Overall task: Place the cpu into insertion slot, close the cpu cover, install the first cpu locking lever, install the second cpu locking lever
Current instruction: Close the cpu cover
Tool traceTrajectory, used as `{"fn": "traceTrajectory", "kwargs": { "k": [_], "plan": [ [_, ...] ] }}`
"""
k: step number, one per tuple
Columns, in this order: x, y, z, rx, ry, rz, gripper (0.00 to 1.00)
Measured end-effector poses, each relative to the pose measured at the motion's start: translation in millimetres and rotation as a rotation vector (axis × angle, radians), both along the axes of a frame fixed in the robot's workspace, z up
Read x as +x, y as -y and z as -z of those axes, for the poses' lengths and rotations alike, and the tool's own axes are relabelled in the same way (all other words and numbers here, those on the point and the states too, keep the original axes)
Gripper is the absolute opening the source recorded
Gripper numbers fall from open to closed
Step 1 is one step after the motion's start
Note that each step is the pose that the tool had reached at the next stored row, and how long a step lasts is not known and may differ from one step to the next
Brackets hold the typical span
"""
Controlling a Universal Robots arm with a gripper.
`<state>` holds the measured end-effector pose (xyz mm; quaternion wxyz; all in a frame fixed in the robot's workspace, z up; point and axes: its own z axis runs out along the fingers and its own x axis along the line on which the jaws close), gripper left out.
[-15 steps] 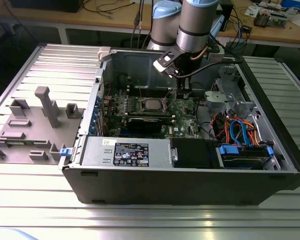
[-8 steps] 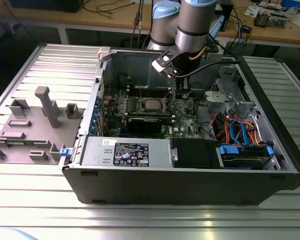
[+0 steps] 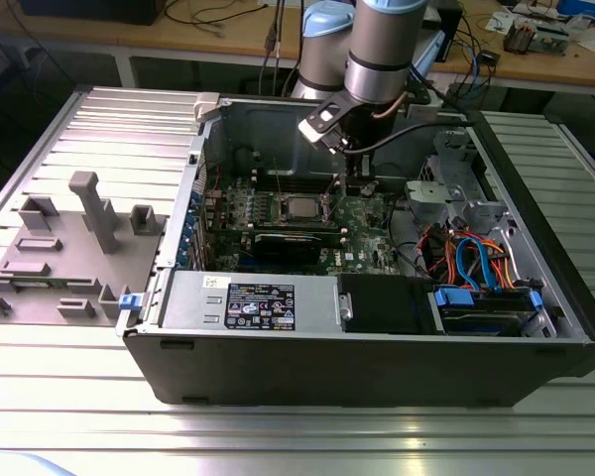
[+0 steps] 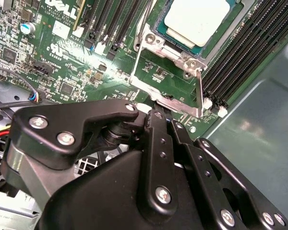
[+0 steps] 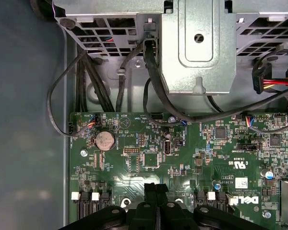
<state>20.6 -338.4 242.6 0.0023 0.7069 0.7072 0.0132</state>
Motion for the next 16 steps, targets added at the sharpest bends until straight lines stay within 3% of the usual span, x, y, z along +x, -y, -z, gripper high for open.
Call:
{"fn": "traceTrajectory", "kwargs": {
  "k": [16],
  "plan": [
    [-3.0, 0.0, 0.0, 0.0, 0.0, 0.0, 0.11]
  ]
}}
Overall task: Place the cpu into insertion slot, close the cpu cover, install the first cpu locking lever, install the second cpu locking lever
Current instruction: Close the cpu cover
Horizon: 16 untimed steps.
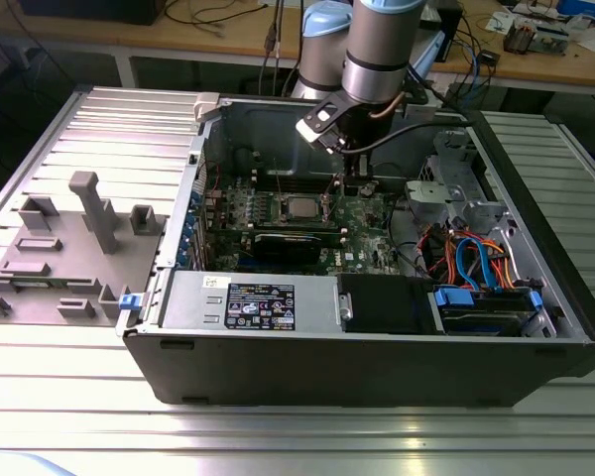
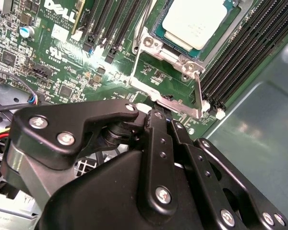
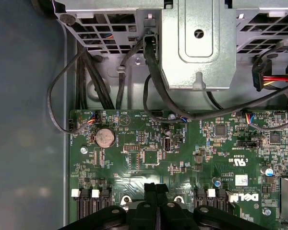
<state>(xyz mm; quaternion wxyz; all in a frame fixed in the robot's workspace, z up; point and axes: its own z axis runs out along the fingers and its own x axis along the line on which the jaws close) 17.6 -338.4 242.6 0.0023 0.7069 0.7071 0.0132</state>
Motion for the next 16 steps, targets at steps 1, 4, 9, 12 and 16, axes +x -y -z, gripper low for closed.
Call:
{"fn": "traceTrajectory", "kwargs": {
  "k": [1, 4, 9, 12, 16],
  "plan": [
    [-0.3, 0.0, 0.0, 0.0, 0.0001, 0.0, 0.11],
    [-0.8, 0.0, 0.0, 0.0, 0.0, 0.0, 0.11],
    [-2.1, 0.0, 0.0, 0.0, 0.0, 0.0, 0.11],
    [-2.4, 0.0, 0.0, 0.0, 0.0, 0.0, 0.11],
    [-3.0, 0.0, 0.0, 0.0, 0.0, 0.0, 0.11]
  ]
}}
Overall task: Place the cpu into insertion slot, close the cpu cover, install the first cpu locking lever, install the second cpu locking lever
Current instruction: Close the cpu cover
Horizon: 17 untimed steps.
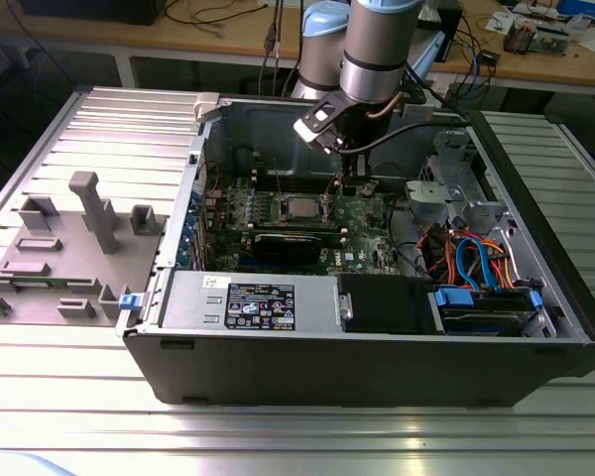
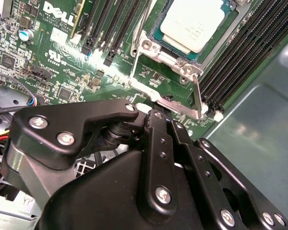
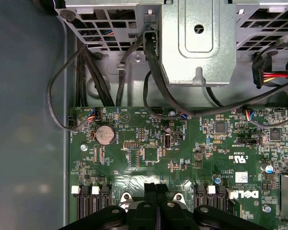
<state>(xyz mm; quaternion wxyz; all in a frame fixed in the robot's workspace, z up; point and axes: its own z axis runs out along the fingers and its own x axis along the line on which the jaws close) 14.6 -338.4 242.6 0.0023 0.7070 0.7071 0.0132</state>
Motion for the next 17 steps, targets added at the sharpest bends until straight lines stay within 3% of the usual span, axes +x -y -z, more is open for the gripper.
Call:
{"fn": "traceTrajectory", "kwargs": {
  "k": [17],
  "plan": [
    [-6.2, 0.0, 0.0, 0.0, 0.0, 0.0, 0.11]
  ]
}}
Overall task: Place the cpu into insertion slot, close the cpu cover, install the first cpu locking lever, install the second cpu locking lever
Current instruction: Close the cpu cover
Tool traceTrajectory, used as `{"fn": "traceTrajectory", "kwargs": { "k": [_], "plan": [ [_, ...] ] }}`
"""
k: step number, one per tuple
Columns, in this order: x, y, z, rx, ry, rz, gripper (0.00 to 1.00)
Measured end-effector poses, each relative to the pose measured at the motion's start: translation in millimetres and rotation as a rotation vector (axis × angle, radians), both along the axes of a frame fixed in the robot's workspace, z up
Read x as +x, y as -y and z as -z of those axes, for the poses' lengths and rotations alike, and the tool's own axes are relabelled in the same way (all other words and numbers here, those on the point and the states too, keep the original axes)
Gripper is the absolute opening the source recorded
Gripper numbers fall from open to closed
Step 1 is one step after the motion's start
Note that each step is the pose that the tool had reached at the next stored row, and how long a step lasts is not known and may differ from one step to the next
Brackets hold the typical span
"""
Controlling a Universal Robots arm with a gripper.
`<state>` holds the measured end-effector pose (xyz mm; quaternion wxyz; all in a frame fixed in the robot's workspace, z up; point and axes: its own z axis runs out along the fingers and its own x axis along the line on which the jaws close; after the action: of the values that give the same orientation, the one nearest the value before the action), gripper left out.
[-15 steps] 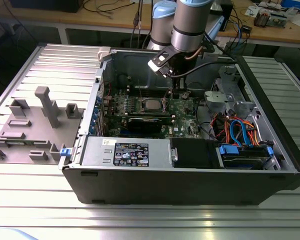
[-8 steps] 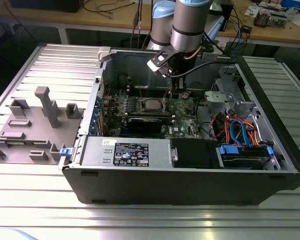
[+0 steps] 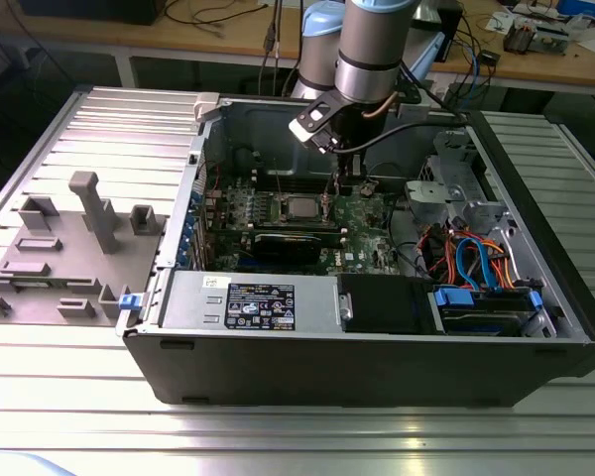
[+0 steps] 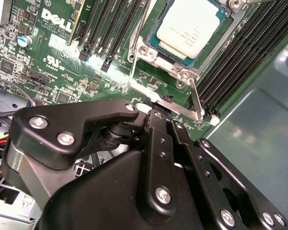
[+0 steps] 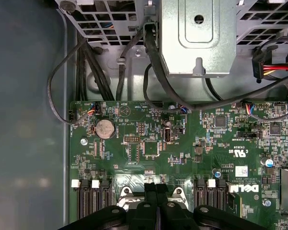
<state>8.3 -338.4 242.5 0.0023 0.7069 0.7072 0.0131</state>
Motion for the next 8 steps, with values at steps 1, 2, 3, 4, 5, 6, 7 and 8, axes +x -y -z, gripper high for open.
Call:
{"fn": "traceTrajectory", "kwargs": {
  "k": [1, 2, 3, 4, 5, 6, 7, 8],
  "plan": [
    [-0.3, 0.0, 0.0, 0.0, 0.0, 0.0, 0.11],
    [-0.6, 0.0, 0.0, 0.0001, 0.0, 0.0, 0.11],
    [-0.7, 0.0, 0.0, 0.0001, 0.0, 0.0, 0.11],
    [-0.7, 0.0, 0.0, 0.0001, 0.0, 0.0, 0.11],
    [-0.8, 0.0, 0.0, 0.0, 0.0, 0.0, 0.11],
    [-0.8, 0.0, 0.0, 0.0001, 0.0001, 0.0, 0.11],
    [-1.1, 0.0, 0.0, 0.0, 0.0, 0.0, 0.11],
    [-1.3, 0.0, 0.0, 0.0001, 0.0, 0.0, 0.11]
  ]
}}
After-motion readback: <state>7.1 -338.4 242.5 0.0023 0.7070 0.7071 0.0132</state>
